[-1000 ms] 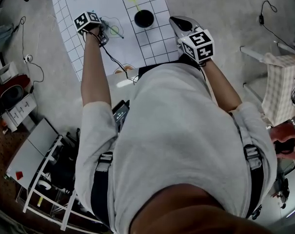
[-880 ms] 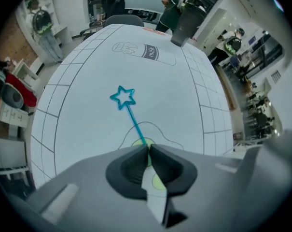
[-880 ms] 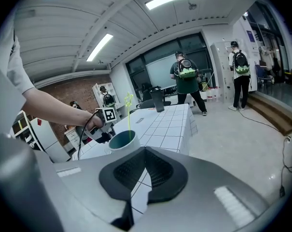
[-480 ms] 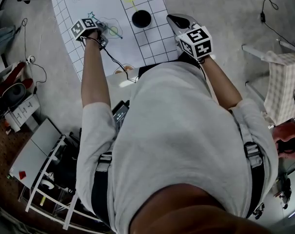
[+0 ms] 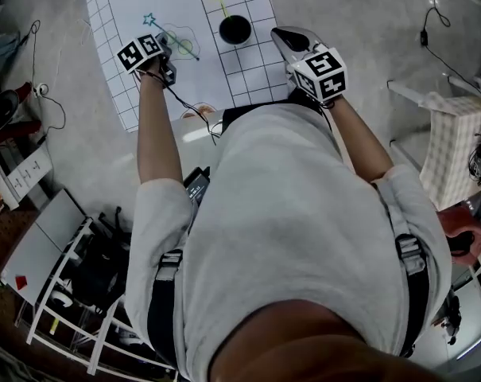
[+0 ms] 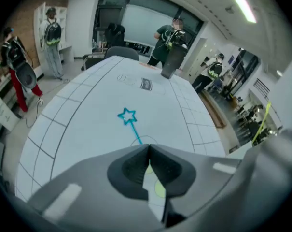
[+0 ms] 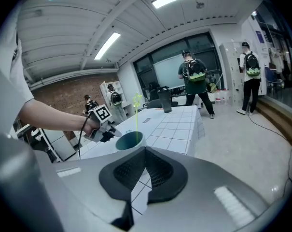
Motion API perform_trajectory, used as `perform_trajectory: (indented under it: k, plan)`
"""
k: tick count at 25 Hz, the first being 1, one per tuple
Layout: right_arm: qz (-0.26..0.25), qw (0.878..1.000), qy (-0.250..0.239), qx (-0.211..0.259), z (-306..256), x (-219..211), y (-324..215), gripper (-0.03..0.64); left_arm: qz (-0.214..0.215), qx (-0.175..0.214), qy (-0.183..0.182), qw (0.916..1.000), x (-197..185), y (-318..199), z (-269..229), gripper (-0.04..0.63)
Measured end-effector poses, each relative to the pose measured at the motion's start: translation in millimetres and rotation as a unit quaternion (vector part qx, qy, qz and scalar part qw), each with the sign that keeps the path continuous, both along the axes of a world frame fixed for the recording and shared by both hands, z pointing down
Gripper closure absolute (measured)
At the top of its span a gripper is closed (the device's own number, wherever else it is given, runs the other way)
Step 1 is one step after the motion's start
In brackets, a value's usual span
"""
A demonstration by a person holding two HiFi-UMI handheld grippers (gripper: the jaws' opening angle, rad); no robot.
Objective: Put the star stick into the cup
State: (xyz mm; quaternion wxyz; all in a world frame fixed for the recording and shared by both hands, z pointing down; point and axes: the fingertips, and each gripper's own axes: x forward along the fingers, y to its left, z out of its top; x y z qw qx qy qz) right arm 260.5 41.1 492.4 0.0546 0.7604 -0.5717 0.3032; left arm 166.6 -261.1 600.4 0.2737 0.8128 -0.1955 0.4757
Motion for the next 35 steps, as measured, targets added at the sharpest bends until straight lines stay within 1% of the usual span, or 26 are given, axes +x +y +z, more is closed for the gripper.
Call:
perform_trajectory:
  k: [3,5,6,8,10,13,15,17,20,22,25,27,29,31,35]
  plan:
    - [-0.067,0.997,0.021,0.019,-19,-28,-18,0.617,0.023,0.060,0.055,0.9965,7,-4,-19,0.592]
    - [-0.107,0.993,0.023,0.037,-37,-53,-38,0.617,0.036,0.095,0.093,0.9904,3,-2,-32,0.592]
    - [-0.122,0.991,0.019,0.045,-46,-65,-51,0.617,0.042,0.115,0.107,0.9868,-3,0,-37,0.592]
    - [-0.143,0.988,0.010,0.055,-56,-87,-81,0.617,0.051,0.151,0.122,0.9797,-18,2,-45,0.594]
    - [-0.150,0.987,0.000,0.053,-57,-105,-115,0.617,0.057,0.180,0.127,0.9738,-35,-1,-50,0.594]
    - [-0.144,0.989,-0.012,0.021,-39,-121,-166,0.617,0.067,0.209,0.131,0.9668,-61,-7,-55,0.594]
    - [-0.140,0.990,-0.029,-0.016,-17,-128,-197,0.617,0.070,0.213,0.135,0.9651,-81,-10,-55,0.594]
    - [-0.139,0.988,-0.035,-0.060,10,-130,-223,0.615,0.059,0.207,0.145,0.9657,-100,-9,-53,0.594]
    - [-0.137,0.982,-0.005,-0.131,49,-124,-254,0.589,0.049,0.191,0.163,0.9667,-124,-4,-49,0.592]
    - [-0.132,0.977,0.010,-0.165,67,-121,-273,0.583,0.049,0.185,0.171,0.9665,-138,-7,-50,0.593]
    - [-0.138,0.969,0.032,-0.202,81,-117,-297,0.572,0.043,0.175,0.176,0.9678,-152,-14,-50,0.594]
    - [-0.144,0.964,0.041,-0.220,88,-115,-309,0.558,0.050,0.169,0.179,0.9680,-157,-13,-48,0.594]
    - [-0.145,0.959,0.043,-0.239,99,-113,-318,0.541,0.067,0.165,0.182,0.9669,-162,-8,-45,0.593]
    - [-0.141,0.954,0.040,-0.262,111,-110,-324,0.541,0.078,0.158,0.187,0.9664,-165,-3,-42,0.593]
    - [-0.143,0.939,0.042,-0.310,128,-102,-329,0.541,0.082,0.142,0.198,0.9664,-166,5,-41,0.592]
